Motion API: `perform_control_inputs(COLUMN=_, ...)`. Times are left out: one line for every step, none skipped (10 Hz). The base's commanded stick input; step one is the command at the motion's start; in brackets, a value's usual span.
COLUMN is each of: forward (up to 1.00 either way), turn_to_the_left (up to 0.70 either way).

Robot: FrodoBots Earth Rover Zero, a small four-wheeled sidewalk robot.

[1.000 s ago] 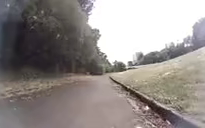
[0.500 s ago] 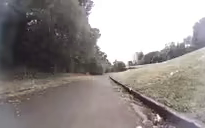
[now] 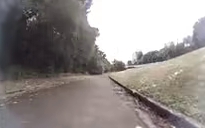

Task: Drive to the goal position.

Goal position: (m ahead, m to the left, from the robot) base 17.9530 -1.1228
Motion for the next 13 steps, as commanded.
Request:
perform_control_inputs(forward=0.7, turn_to_the_left=0.01)
perform_control_inputs(forward=0.7, turn_to_the_left=0.02)
perform_control_inputs(forward=0.7, turn_to_the_left=0.04)
perform_control_inputs(forward=0.7, turn_to_the_left=0.0)
perform_control_inputs(forward=0.7, turn_to_the_left=0.0)
perform_control_inputs(forward=0.7, turn_to_the_left=0.0)
perform_control_inputs(forward=0.7, turn_to_the_left=0.07)
perform_control_inputs(forward=0.7, turn_to_the_left=0.11)
perform_control_inputs(forward=0.7, turn_to_the_left=0.12)
perform_control_inputs(forward=0.7, turn_to_the_left=0.08)
perform_control_inputs(forward=0.7, turn_to_the_left=0.04)
perform_control_inputs(forward=0.7, turn_to_the_left=0.0)
perform_control_inputs(forward=0.7, turn_to_the_left=0.0)
